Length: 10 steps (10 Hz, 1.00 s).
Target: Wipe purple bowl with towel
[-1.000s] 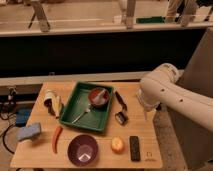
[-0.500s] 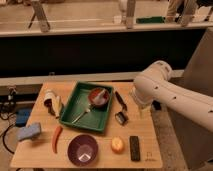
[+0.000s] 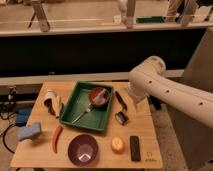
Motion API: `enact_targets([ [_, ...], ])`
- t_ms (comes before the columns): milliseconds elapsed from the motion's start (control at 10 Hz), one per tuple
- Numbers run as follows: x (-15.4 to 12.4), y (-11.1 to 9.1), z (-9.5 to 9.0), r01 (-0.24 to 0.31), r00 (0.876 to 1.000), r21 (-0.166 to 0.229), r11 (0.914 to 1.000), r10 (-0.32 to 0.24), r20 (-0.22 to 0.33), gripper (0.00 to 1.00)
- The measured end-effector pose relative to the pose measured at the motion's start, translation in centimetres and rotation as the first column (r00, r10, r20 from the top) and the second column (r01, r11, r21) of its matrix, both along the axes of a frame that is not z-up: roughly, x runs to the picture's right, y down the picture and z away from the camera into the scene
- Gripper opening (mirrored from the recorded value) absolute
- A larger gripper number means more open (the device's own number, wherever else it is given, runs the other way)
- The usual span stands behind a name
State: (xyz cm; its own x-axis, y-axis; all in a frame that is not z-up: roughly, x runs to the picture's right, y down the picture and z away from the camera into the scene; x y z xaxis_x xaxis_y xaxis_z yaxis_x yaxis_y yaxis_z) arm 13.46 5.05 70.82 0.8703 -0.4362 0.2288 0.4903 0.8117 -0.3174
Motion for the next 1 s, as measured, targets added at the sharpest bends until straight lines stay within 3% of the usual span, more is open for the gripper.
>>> enact_targets([
  [300, -1.5, -0.1, -0.2, 0.036, 0.998, 0.019, 0.9991, -0.037, 0.041, 0.8],
  [700, -4.0, -2.4, 1.9, 0.078, 0.992, 0.049, 0.9958, -0.082, 0.099, 0.8],
  [1000, -4.9, -2.5, 2.5, 0.099, 0.985, 0.063, 0.9931, -0.107, 0.134, 0.8],
])
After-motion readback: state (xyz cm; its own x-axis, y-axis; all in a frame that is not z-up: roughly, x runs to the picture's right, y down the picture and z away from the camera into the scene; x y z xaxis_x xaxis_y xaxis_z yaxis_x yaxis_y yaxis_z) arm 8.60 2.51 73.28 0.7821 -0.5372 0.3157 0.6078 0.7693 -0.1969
